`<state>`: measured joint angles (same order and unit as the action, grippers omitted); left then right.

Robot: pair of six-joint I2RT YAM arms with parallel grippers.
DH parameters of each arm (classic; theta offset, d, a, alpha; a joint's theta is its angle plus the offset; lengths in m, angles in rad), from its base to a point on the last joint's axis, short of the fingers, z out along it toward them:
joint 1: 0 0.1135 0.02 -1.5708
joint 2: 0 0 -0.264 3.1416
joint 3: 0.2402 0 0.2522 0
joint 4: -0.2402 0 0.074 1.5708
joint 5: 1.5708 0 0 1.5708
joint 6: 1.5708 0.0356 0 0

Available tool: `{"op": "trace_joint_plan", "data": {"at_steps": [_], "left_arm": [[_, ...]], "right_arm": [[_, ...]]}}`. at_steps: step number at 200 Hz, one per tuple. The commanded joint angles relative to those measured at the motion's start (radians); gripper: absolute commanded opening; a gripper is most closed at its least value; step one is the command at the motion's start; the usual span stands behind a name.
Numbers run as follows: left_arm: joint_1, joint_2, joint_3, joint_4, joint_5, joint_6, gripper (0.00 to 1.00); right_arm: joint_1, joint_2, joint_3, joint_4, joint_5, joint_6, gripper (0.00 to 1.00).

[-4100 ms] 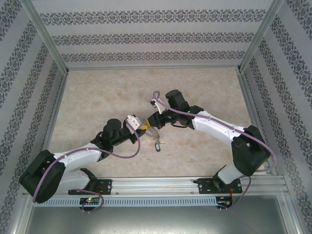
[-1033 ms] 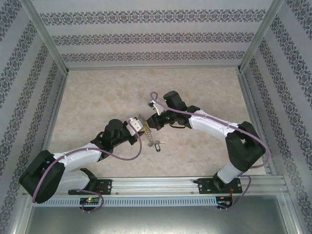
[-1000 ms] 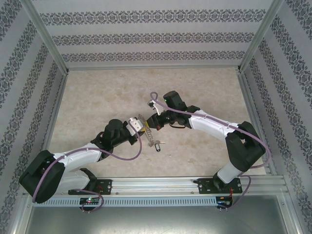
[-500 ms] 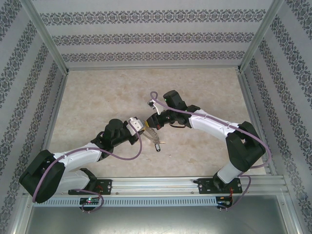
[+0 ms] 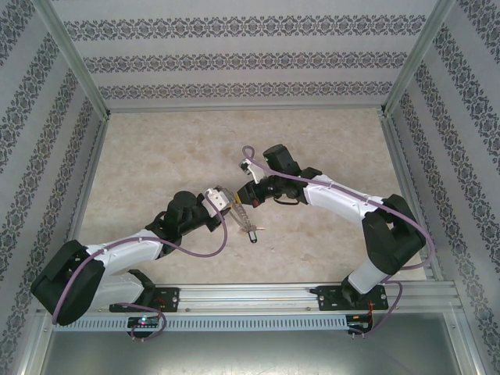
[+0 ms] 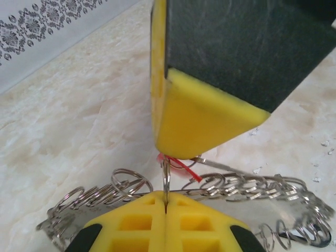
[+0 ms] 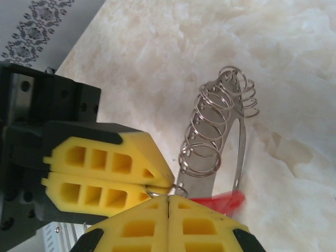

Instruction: Put the keys on the keyring

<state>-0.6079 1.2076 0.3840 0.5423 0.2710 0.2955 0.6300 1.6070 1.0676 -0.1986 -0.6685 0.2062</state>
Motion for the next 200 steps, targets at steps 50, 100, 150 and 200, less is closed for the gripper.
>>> {"op": "trace_joint_plan", "data": {"at_steps": [50, 100, 150, 200], "left_arm": [[-0.003, 0.034, 0.005, 0.105, -0.026, -0.019, 0.0], [-0.003, 0.038, 0.028, 0.084, -0.01, -0.015, 0.16], [-0.003, 0.026, 0.044, 0.059, 0.028, -0.003, 0.2], [-0.003, 0.03, 0.067, 0.0, 0.067, 0.026, 0.08]], "right_arm": [[0.0, -0.001, 0.026, -0.03, -0.046, -0.001, 0.0], [0.005, -0.009, 0.017, -0.022, -0.065, -0.001, 0.0], [0.01, -0.019, 0.012, -0.021, -0.065, -0.002, 0.0], [0.012, -0.023, 0.011, -0.016, -0.065, -0.001, 0.0]]}}
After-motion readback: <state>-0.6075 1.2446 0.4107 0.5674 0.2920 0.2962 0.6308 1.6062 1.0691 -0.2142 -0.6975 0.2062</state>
